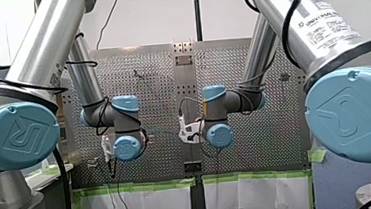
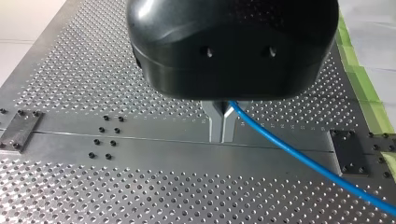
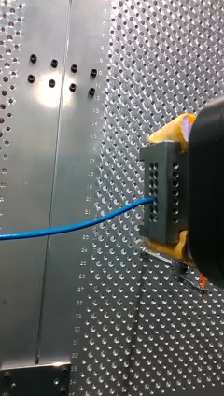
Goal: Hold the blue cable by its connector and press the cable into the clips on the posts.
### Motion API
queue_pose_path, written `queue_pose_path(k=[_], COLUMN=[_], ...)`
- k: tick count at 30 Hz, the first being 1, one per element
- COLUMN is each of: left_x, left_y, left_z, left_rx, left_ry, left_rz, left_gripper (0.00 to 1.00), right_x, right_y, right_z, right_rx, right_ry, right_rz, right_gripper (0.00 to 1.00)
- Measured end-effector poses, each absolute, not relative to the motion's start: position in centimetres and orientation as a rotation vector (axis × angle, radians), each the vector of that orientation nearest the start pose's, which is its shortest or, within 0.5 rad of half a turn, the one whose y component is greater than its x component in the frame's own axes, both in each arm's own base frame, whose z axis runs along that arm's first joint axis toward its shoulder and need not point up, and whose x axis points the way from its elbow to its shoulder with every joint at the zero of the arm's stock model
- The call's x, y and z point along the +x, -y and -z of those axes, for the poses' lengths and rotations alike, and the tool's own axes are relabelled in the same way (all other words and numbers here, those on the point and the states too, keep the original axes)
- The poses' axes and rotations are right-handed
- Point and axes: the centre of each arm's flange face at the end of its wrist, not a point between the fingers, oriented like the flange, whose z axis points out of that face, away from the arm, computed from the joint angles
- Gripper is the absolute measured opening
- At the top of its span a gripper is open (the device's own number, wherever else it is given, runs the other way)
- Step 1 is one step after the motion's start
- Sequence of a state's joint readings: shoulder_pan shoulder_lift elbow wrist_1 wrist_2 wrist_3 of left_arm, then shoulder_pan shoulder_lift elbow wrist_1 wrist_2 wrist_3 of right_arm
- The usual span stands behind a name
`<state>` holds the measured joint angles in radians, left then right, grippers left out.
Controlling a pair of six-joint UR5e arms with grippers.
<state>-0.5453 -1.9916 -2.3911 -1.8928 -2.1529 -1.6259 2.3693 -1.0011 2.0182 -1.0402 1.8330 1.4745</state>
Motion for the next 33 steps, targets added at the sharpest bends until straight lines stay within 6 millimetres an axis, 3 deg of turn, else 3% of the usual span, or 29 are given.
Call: queue_pose_path(k=[21,28,33], left_x=[28.8,28.9,28.4], left_y=[26.6,25.4,25.0], left_z=[-8.0,-6.3,-4.3], left_rx=[-0.075,-0.071,-0.047], left_ry=[-1.563,-1.601,-1.647], left_rz=[0.016,-0.082,-0.126], left_gripper=[0.0,0.0,0.0], right_x=[45.7,44.7,44.2], right_y=[29.8,29.7,29.3], right_z=[-8.8,-5.5,-4.4], right_rx=[1.59,1.682,1.741], right_ry=[0.814,0.837,0.849], right_rz=[-1.533,-1.426,-1.373], right_gripper=[0.0,0.0,0.0])
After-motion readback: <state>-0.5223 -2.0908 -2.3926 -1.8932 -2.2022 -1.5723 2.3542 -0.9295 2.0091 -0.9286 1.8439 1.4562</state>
